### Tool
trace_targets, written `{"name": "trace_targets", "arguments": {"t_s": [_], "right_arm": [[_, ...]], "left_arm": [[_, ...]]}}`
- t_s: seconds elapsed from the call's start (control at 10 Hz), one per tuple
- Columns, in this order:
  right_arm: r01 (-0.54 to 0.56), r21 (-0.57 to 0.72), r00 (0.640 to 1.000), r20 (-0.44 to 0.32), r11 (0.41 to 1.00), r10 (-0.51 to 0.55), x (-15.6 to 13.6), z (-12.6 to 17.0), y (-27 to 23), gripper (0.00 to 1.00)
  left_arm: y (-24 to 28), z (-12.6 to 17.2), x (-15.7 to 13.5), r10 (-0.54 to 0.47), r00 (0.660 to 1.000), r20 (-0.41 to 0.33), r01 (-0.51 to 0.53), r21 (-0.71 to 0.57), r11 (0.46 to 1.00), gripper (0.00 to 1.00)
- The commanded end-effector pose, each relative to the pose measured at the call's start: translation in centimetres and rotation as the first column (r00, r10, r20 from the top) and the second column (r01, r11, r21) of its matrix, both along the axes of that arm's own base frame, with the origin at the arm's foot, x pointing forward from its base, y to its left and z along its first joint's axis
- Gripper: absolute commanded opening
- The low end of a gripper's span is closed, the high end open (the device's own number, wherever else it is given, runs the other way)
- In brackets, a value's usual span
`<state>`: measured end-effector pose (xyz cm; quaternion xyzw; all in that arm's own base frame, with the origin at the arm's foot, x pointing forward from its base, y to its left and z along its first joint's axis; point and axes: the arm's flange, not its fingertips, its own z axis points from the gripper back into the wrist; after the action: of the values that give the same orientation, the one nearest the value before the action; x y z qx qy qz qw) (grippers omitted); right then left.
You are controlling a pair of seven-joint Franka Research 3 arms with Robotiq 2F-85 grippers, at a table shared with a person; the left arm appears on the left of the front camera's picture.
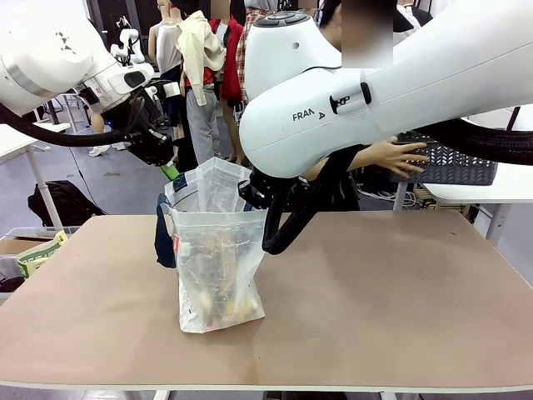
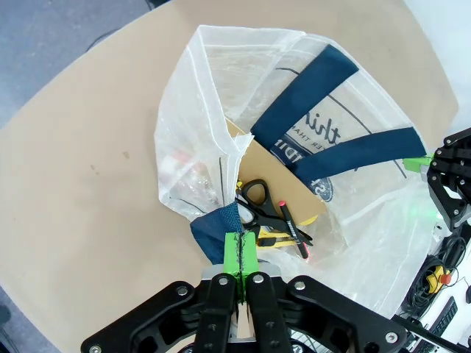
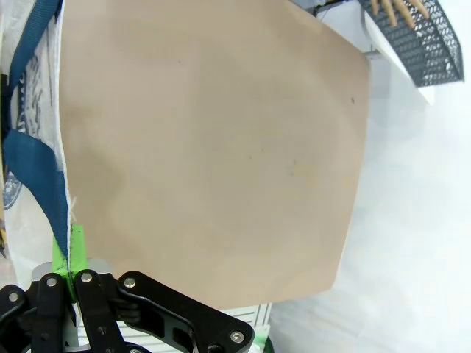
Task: Transfer purchased items from the store into the shopping bag.
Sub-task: Move the Reusable shopping bag to the right side of the table.
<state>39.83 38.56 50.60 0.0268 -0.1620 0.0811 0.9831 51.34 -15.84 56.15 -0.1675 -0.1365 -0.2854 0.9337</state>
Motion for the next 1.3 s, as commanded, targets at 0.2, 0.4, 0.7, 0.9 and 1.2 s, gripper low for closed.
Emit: {"name": "trace_targets", "arguments": {"t_s": [0.2, 0.4, 0.7, 0.9, 1.2], "right_arm": [[-0.070, 0.066, 0.995, 0.080, 0.995, 0.065, -0.4, 1.9, 2.8, 0.00], [-0.089, 0.041, 0.993, 0.076, 0.995, 0.086, 0.1, 2.6, 4.1, 0.00], [-0.132, 0.010, 0.990, 0.058, 0.991, 0.131, 1.1, 2.5, 6.1, 0.00], [-0.160, 0.020, 0.986, 0.058, 0.987, 0.159, 1.0, 2.6, 7.0, 0.00], [-0.230, 0.048, 0.970, 0.097, 0.972, 0.225, 0.5, 3.0, 7.7, 0.00]], "left_arm": [[-1.7, 0.0, -0.8, -0.083, 0.996, -0.009, 0.082, -0.092, 0.992, 0.00], [-1.9, 0.1, -1.2, -0.086, 0.996, 0.011, 0.086, -0.175, 0.981, 0.00], [-1.0, 0.4, -1.6, -0.083, 0.996, 0.016, 0.084, -0.315, 0.945, 0.00], [-1.1, -0.1, -1.3, -0.081, 0.997, -0.019, 0.070, -0.329, 0.942, 0.00], [-2.1, -0.5, -0.3, -0.074, 0.995, -0.062, 0.051, -0.315, 0.948, 0.00]]}}
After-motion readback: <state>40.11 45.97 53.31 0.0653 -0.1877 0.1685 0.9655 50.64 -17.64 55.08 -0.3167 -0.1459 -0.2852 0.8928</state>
